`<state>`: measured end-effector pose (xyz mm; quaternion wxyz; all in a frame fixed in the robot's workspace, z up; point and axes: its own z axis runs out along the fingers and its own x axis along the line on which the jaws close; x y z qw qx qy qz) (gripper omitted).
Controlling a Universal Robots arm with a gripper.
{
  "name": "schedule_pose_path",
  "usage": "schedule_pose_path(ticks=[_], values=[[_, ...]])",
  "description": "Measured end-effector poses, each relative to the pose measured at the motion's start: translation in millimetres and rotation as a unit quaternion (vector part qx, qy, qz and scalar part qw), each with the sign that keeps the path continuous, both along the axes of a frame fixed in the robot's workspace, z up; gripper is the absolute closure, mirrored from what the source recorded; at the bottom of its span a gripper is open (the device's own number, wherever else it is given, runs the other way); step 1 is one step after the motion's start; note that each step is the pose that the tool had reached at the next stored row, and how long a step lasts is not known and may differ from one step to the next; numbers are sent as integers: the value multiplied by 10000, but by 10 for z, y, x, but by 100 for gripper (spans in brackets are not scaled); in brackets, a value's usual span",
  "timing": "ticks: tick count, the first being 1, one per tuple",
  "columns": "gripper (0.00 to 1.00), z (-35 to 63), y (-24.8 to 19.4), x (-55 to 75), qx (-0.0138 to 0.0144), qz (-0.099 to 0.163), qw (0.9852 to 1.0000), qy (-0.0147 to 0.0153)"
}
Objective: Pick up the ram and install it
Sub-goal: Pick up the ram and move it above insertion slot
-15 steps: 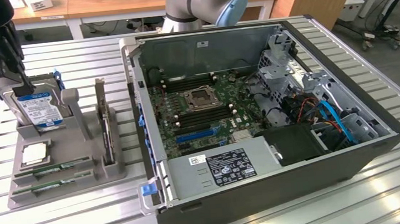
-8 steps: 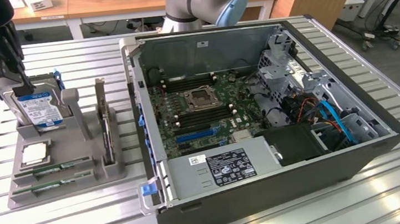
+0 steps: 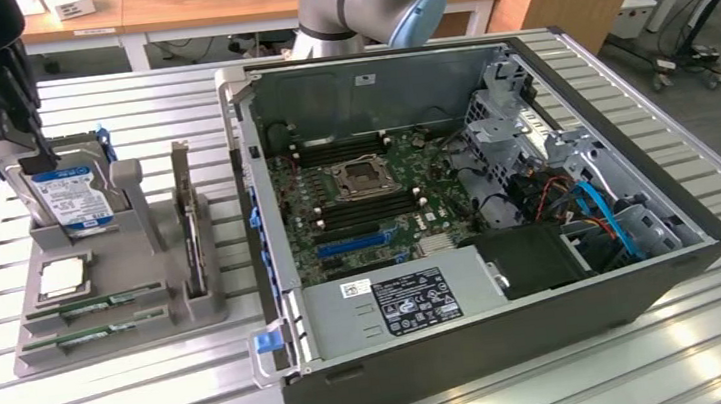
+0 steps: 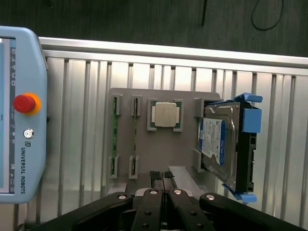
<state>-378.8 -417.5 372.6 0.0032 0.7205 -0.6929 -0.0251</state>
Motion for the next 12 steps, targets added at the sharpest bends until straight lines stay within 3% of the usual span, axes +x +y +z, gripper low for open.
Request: schedule_pose_path(ticks=[3, 12], values=[[90, 1, 0, 0, 1, 0, 10000, 25], [90, 0, -14, 2, 2, 1, 10000, 26]])
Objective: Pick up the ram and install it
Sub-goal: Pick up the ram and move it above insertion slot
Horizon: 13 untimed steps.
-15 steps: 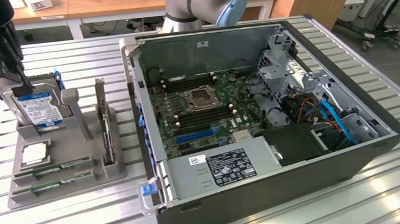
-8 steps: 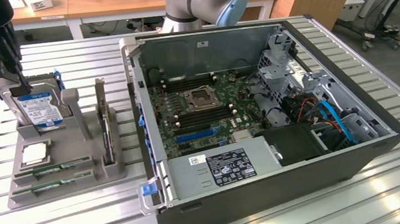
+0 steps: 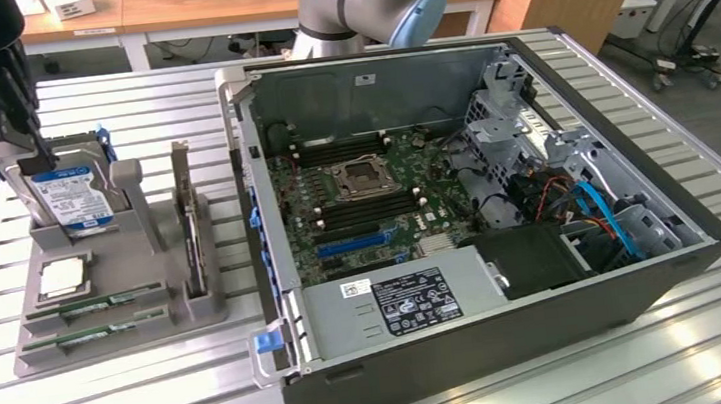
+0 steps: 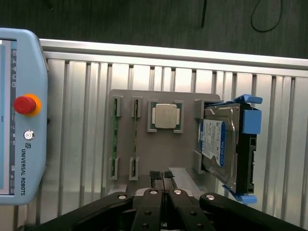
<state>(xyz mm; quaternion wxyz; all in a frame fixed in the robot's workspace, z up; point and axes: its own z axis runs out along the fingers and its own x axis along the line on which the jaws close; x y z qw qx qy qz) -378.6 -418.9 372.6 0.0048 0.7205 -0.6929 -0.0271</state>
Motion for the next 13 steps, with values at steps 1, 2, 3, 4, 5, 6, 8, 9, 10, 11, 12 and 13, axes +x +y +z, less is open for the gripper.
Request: schedule_pose_path(ticks=[1, 2, 3, 4, 5, 6, 8, 9, 10, 11, 12, 13], values=[[90, 0, -9, -1, 0, -1, 10000, 0], [90, 1, -21, -1, 0, 0, 10000, 0], [90, 0, -34, -1, 0, 0, 10000, 0], [90, 0, -48, -1, 0, 0, 10000, 0], [90, 0, -63, 0, 0, 1, 10000, 0], [90, 0, -76, -1, 0, 1, 10000, 0], [90, 1, -97, -1, -1, 1, 10000, 0], [90, 0, -110, -1, 0, 1, 10000, 0], [90, 0, -122, -1, 0, 2, 10000, 0], [90, 1, -134, -1, 0, 2, 10000, 0], [90, 0, -143, -1, 0, 2, 10000, 0], [90, 0, -143, -1, 0, 2, 10000, 0]])
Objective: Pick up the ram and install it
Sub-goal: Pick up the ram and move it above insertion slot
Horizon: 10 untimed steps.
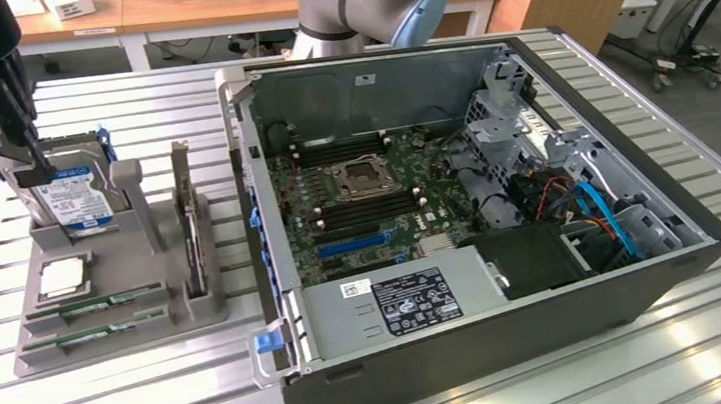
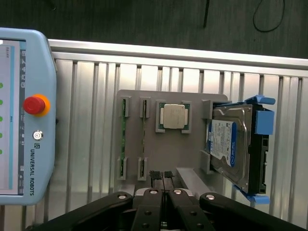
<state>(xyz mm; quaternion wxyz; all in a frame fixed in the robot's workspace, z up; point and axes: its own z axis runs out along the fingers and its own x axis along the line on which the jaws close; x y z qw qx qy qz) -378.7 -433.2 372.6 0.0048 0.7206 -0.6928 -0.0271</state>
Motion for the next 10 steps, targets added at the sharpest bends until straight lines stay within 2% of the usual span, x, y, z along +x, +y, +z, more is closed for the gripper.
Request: schedule_pose_path(ticks=[10], values=[[90, 0, -1, 52, 0, 0, 10000, 0]])
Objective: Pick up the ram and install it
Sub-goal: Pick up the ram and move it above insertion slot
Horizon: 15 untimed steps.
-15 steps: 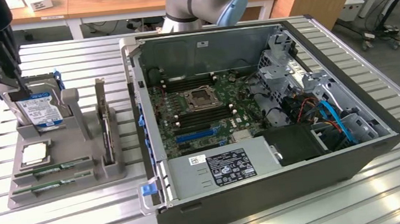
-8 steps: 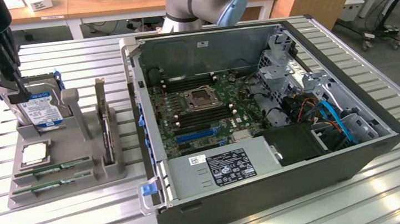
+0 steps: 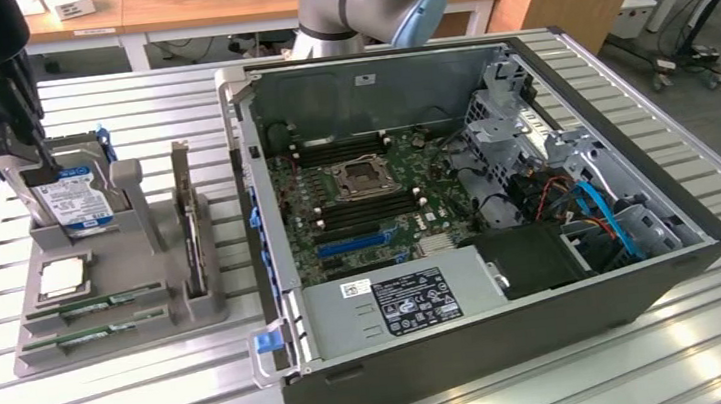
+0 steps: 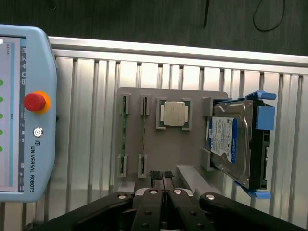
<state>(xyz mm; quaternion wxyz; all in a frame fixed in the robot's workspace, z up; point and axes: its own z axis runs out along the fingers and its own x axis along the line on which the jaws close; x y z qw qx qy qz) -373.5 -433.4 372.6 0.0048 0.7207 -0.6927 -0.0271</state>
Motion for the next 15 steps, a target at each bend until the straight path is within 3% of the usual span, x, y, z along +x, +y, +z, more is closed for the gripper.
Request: schedule_pose_path(ticks=[13, 15], values=[[89, 0, 0, 1, 0, 0, 10000, 0], [77, 0, 0, 1, 0, 0, 10000, 0]])
